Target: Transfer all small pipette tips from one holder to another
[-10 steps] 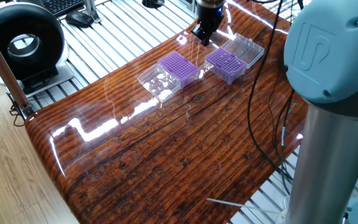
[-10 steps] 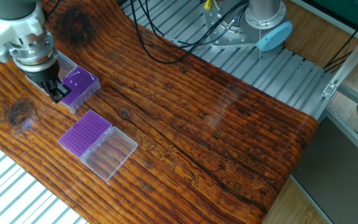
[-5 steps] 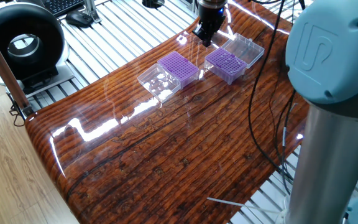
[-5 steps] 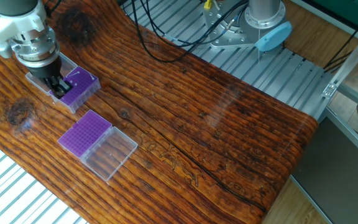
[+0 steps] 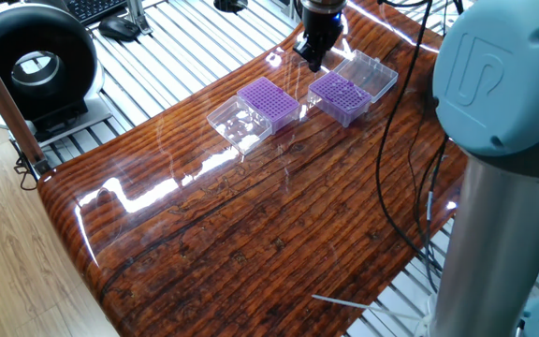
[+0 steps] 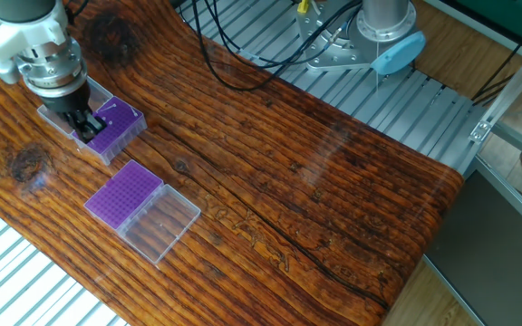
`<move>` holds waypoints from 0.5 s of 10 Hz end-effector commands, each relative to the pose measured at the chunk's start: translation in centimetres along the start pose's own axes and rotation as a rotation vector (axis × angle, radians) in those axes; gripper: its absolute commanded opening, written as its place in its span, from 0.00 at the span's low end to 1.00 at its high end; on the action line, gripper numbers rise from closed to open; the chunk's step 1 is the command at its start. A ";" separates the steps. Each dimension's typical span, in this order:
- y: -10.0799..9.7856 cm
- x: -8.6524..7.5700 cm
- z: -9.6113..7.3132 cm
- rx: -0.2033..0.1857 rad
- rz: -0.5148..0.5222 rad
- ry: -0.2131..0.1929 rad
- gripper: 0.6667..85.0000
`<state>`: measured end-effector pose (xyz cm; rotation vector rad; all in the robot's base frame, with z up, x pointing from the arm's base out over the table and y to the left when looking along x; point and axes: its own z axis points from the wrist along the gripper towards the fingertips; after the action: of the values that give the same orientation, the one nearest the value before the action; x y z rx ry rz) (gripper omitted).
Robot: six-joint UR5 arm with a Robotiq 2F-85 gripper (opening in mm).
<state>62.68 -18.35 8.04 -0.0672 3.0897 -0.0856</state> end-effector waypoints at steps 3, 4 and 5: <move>0.6 -0.8 -0.1 -0.030 0.027 -0.034 0.00; 0.5 -0.9 -0.1 -0.025 0.029 -0.035 0.00; 0.4 -0.8 -0.1 -0.021 0.030 -0.030 0.00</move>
<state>63.20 -18.05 8.05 -0.0435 3.0694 -0.0662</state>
